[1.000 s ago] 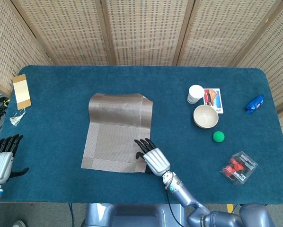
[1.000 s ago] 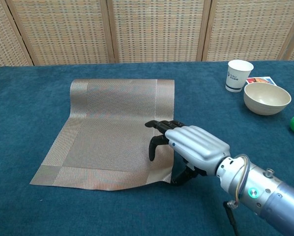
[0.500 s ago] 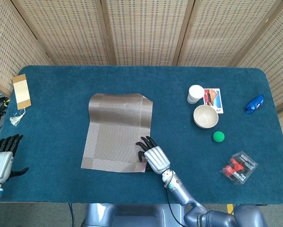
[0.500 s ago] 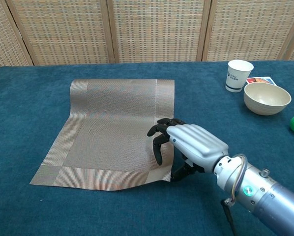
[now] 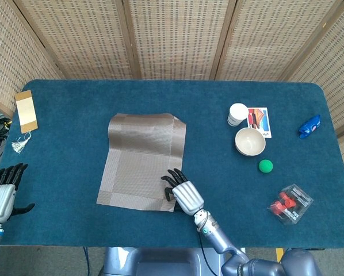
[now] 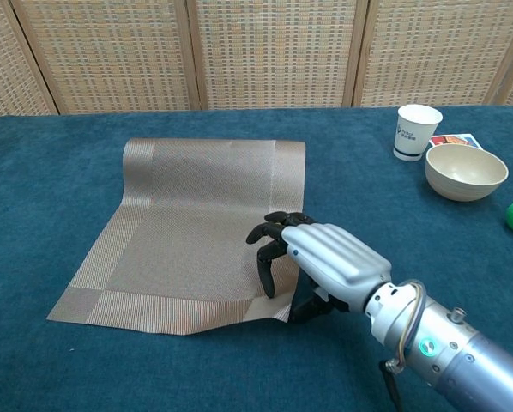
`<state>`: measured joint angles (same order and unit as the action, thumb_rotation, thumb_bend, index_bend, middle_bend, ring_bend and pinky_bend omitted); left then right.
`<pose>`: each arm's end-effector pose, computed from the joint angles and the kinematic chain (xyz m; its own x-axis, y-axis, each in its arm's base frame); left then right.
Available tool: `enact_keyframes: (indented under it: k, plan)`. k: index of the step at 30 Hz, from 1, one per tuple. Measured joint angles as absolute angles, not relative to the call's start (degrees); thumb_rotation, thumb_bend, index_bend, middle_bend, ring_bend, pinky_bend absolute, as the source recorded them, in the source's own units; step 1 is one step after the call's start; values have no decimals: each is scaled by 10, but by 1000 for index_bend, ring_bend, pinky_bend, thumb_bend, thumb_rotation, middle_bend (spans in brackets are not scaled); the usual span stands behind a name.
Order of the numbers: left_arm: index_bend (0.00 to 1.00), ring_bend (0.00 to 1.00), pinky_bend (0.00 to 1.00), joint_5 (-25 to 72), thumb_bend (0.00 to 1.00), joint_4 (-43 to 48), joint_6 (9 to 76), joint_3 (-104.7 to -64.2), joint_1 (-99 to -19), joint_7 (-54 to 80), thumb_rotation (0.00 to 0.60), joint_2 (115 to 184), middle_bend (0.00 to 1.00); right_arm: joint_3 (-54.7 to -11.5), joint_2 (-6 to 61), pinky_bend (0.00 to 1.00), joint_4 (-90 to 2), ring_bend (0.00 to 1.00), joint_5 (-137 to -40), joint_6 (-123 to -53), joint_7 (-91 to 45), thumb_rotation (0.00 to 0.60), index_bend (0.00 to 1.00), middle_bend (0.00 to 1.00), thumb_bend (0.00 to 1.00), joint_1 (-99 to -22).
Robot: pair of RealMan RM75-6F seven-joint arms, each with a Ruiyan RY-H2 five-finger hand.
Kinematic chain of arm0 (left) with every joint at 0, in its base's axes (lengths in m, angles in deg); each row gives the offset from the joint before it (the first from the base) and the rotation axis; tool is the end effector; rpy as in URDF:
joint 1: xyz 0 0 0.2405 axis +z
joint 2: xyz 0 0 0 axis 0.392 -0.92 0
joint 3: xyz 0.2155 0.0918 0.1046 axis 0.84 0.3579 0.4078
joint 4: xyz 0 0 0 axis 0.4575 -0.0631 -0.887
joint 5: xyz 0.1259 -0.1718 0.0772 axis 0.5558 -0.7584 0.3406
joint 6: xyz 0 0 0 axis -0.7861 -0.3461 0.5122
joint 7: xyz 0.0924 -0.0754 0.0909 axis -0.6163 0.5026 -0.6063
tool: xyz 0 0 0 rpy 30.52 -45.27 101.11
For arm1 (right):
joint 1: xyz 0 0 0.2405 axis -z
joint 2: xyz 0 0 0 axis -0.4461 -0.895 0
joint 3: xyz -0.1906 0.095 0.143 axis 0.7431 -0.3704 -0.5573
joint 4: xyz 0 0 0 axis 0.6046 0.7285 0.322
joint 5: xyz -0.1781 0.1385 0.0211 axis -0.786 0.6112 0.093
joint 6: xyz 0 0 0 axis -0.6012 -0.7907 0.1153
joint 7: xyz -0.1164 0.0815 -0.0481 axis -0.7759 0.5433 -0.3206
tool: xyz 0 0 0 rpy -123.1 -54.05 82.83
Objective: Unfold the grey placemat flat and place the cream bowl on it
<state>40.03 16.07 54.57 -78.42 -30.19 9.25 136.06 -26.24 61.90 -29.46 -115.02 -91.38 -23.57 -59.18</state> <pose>-0.3503 0.1968 0.1041 0.4274 0.1613 0.8896 0.8910 0.0914 -0.4446 -0.1213 -0.2593 -0.1569 0.1894 -0.2813 0.9407 -0.8638 -0.5033 0.0234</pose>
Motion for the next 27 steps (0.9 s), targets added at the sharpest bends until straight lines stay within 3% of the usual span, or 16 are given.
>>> enact_keyframes:
  k: [12, 27]
  plan:
    - [0, 0, 0, 398, 92, 158, 544, -784, -303, 92, 600, 1363, 0, -264, 606, 68, -315, 99, -1145, -920, -254, 600, 716, 280, 670, -584]
    - [0, 0, 0, 404, 92, 164, 548, -780, -301, 84, 600, 1364, 0, -249, 520, 68, -357, 99, -1143, -969, -224, 600, 717, 280, 654, -534]
